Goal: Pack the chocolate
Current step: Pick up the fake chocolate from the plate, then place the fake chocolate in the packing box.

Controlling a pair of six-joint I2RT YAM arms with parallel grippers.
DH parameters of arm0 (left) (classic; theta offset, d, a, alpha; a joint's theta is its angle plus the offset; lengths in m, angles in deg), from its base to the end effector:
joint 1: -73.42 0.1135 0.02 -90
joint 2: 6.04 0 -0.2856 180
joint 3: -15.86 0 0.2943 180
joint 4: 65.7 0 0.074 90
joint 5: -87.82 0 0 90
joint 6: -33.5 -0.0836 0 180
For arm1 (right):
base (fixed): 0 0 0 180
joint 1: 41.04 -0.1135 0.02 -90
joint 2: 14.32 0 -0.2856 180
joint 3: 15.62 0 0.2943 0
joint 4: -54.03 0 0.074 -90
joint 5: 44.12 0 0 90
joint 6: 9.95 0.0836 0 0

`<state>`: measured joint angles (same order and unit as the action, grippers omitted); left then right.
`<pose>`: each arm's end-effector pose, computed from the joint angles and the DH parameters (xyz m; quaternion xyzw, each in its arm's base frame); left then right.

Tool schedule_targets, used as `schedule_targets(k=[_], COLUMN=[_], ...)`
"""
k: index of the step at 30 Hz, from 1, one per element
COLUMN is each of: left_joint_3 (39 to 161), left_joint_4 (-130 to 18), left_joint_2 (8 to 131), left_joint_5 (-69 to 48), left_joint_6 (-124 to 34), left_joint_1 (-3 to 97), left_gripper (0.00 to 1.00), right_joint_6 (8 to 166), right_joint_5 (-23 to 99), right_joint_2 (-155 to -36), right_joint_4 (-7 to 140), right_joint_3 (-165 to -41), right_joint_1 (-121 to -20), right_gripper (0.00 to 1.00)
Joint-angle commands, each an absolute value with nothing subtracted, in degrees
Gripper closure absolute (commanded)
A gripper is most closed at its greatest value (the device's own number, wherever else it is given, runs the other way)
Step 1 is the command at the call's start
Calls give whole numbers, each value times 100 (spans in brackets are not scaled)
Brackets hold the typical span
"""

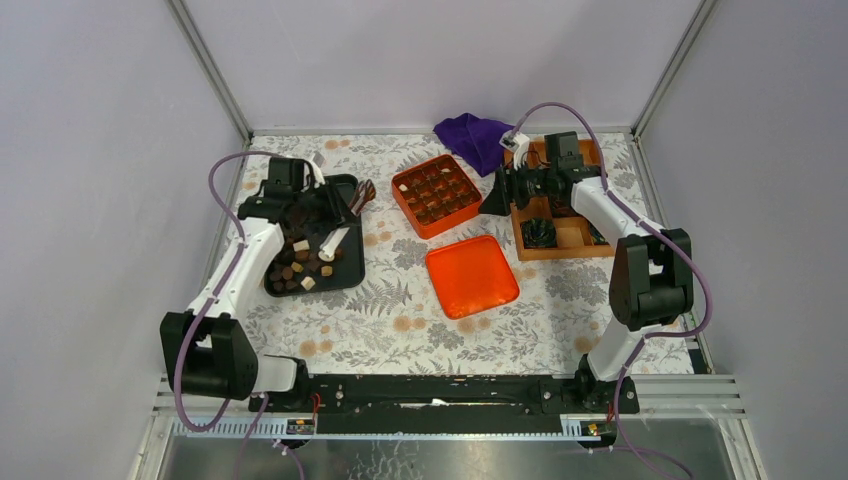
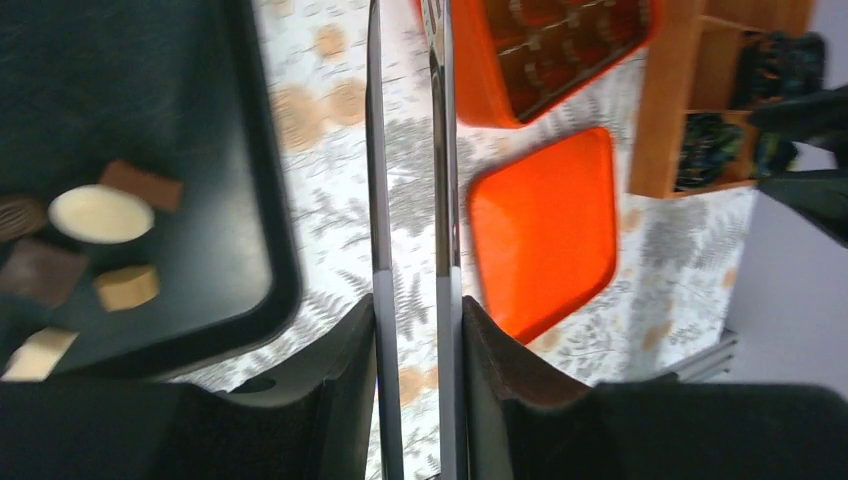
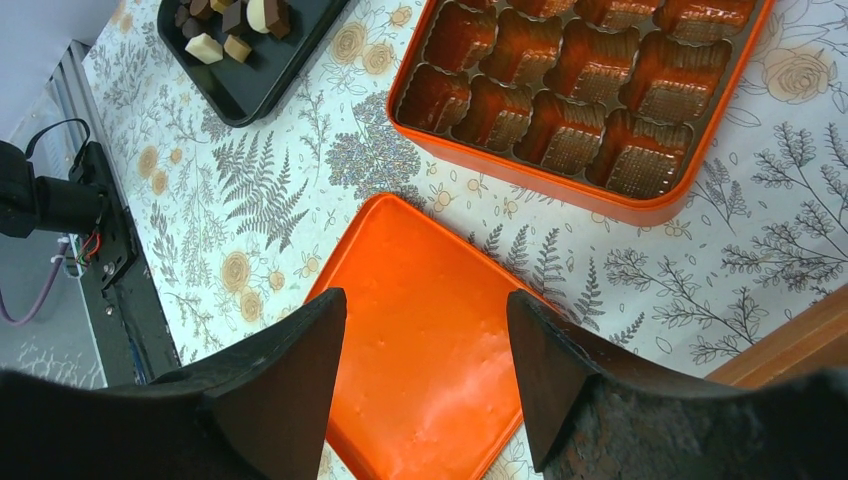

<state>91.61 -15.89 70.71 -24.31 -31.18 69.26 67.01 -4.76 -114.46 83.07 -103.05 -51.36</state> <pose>0.3413 -0.0564 0.2690 -0.1065 0.9207 -0.2586 0.2723 0.4332 0.1446 0.2453 -0.3382 0.7725 0.3814 0.3786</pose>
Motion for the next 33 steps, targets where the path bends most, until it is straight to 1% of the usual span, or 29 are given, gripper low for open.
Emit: schedule_targets(k=[1, 7, 15, 24, 28, 33], left_joint_3=[9183, 9590, 10660, 11638, 11929, 12189], left_joint_4=[-3125, -3999, -4001, -3675, -3556, -3381], left_joint_2=[7089, 7728, 8958, 9948, 10277, 10514], left_joint_5=[-3133, -2962, -2278, -1711, -1658, -1581], left_joint_6=[-2408, -2074, -2252, -2646, -2750, -2875], left_joint_1=[6551, 5934, 5205, 4970, 4937, 4875], left_gripper=[100, 100, 100, 100, 100, 97], right_joint_6=[6792, 6933, 6976, 7018, 7020, 7028], right_joint_5=[-563, -473, -405, -418, -427, -431], right_joint_2=[-11373, -11341, -11251, -11231, -11232, -11232], right_joint_4=[8083, 7938, 7847, 7814, 7810, 7801], right_joint_3=[-10274, -10182, -10066, -10016, -10012, -10005], right_joint_1=[-5009, -4889, -4836, -4807, -4799, -4798], right_gripper=[32, 32, 32, 32, 31, 31])
